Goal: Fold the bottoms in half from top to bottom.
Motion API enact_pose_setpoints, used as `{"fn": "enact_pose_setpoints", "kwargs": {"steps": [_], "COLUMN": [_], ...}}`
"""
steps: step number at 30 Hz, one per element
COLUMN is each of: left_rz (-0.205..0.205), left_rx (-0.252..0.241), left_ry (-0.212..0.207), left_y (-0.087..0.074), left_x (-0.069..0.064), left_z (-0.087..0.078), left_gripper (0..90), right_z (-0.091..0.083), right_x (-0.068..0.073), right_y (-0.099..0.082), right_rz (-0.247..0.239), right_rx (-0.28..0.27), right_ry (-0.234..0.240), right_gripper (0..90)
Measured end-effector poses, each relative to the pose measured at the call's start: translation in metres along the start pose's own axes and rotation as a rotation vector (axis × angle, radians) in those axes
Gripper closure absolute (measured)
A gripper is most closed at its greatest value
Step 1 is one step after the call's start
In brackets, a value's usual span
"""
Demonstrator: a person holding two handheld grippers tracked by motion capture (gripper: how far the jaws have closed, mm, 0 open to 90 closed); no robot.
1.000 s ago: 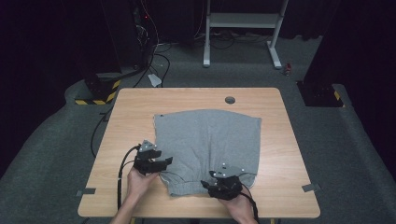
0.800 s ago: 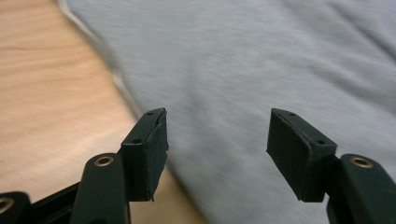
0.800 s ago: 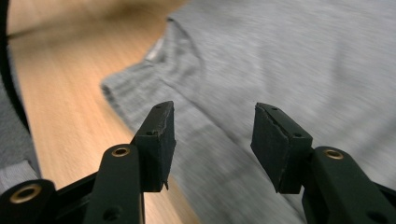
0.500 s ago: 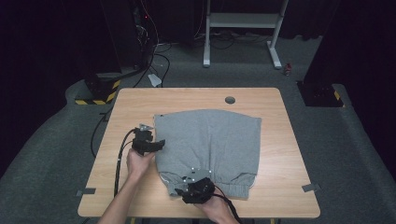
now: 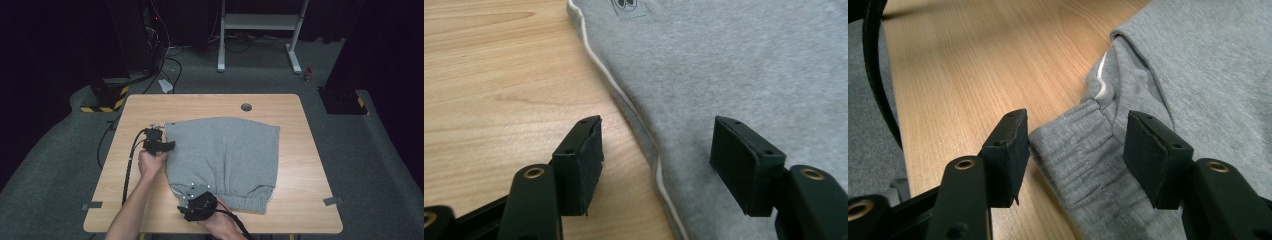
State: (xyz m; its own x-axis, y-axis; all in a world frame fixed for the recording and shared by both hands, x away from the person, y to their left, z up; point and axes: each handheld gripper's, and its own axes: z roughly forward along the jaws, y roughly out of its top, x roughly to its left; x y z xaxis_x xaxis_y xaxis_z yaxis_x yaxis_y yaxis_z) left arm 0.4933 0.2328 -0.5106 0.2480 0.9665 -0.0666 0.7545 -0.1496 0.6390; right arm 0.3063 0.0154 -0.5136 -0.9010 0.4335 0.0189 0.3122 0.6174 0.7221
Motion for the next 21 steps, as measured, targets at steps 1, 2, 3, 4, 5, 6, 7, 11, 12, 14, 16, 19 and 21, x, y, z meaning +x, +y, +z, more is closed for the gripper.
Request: {"fn": "enact_pose_setpoints", "kwargs": {"steps": [1, 2, 3, 4, 5, 6, 7, 11, 12, 14, 16, 19, 21], "left_rz": [0.000, -0.004, -0.004, 0.003, 0.008, 0.029, 0.029, 0.050, 0.056, 0.058, 0.061, 0.015, -0.006], "left_rx": [0.000, -0.009, -0.009, -0.019, -0.024, -0.020, -0.020, -0.025, -0.031, -0.038, -0.039, -0.040, -0.039], "left_ry": [0.000, 0.003, 0.003, 0.012, 0.026, 0.041, 0.041, 0.038, 0.032, 0.026, 0.016, -0.022, -0.041], "left_y": [0.000, 0.002, 0.002, 0.002, 0.002, 0.001, 0.001, 0.001, 0.001, 0.001, 0.001, 0.002, 0.002], "left_x": [0.000, -0.002, -0.002, -0.004, -0.005, -0.006, -0.006, -0.009, -0.009, -0.009, -0.009, -0.004, 0.000], "left_z": [0.000, 0.003, 0.003, 0.004, 0.004, 0.004, 0.004, 0.004, 0.004, 0.004, 0.004, 0.005, 0.005], "left_gripper": [37.7, 38.1, 38.6, 39.9, 41.4, 43.0, 45.4, 53.2, 59.8, 69.0, 77.4, 84.6, 85.3], "right_z": [0.000, 0.001, 0.001, 0.003, 0.004, 0.004, 0.006, 0.010, 0.010, 0.010, 0.009, 0.006, 0.005], "right_x": [0.000, 0.001, 0.001, 0.005, 0.007, 0.010, 0.012, 0.016, 0.018, 0.018, 0.016, 0.015, 0.015], "right_y": [0.000, 0.001, 0.001, 0.002, 0.002, 0.002, 0.003, 0.004, 0.004, 0.003, 0.002, 0.001, 0.001], "right_rz": [0.000, -0.012, -0.012, -0.023, -0.035, -0.053, -0.068, -0.082, -0.104, -0.105, -0.098, -0.095, -0.091], "right_rx": [0.000, 0.002, 0.002, 0.011, 0.015, 0.020, 0.023, 0.044, 0.048, 0.048, 0.032, 0.028, 0.021], "right_ry": [0.000, -0.009, -0.009, -0.014, -0.019, -0.029, -0.041, -0.077, -0.112, -0.115, -0.116, -0.109, -0.108], "right_gripper": [42.7, 42.6, 42.6, 42.2, 42.2, 42.2, 42.5, 46.6, 54.7, 59.5, 72.6, 81.8, 83.5]}}
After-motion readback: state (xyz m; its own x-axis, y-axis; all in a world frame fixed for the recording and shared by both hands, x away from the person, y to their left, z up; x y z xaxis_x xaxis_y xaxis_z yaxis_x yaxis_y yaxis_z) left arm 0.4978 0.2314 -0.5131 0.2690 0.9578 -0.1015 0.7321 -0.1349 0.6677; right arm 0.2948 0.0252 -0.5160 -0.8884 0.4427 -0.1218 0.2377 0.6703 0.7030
